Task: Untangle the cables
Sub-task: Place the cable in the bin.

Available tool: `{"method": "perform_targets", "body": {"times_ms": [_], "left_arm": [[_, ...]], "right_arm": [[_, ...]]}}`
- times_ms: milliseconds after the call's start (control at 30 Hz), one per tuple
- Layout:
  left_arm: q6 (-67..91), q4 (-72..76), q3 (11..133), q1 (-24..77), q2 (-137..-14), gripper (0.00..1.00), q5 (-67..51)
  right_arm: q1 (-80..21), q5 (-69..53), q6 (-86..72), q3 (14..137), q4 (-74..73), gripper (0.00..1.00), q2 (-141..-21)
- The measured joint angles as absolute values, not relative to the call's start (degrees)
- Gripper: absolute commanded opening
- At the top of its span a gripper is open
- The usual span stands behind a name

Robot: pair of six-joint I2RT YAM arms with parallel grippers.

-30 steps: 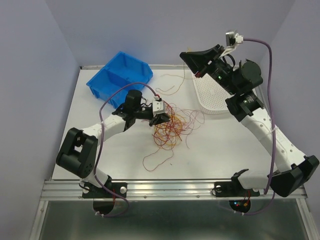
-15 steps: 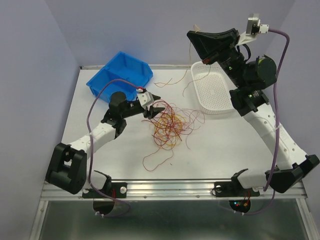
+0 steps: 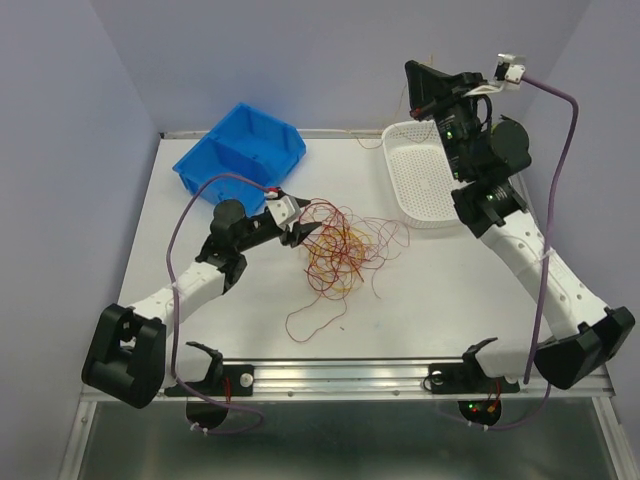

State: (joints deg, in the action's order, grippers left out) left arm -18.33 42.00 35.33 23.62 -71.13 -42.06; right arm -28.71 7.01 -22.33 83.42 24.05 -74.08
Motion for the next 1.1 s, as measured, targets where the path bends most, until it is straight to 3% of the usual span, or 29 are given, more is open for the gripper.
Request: {"method": "perform_targets", "body": {"times_ms": [533,900,1000,1100], "left_arm": [[-20.3,39.7,35.3,23.5,-70.3,0.66,-40.6],[-20.6,39.0,35.3,23.5,-70.3,0.66,-40.4],[-20.6,38.9,35.3,23.5,-70.4,0.66,-40.4],[-20.7,38.7,35.3,23.5,-70.5,0.66,-40.4]], "right_arm": [[-7.7,9.7,-32.6,83.9,18.9,0.01,-95.6],[-4.6,9.6,-36.7,83.5,19.7,0.01,-103.5],[-4.6,9.3,-36.7,81.9,19.4,0.06,-105.2],[-4.6,9.4,-36.9,80.1,18.2,0.28,-106.8]]}}
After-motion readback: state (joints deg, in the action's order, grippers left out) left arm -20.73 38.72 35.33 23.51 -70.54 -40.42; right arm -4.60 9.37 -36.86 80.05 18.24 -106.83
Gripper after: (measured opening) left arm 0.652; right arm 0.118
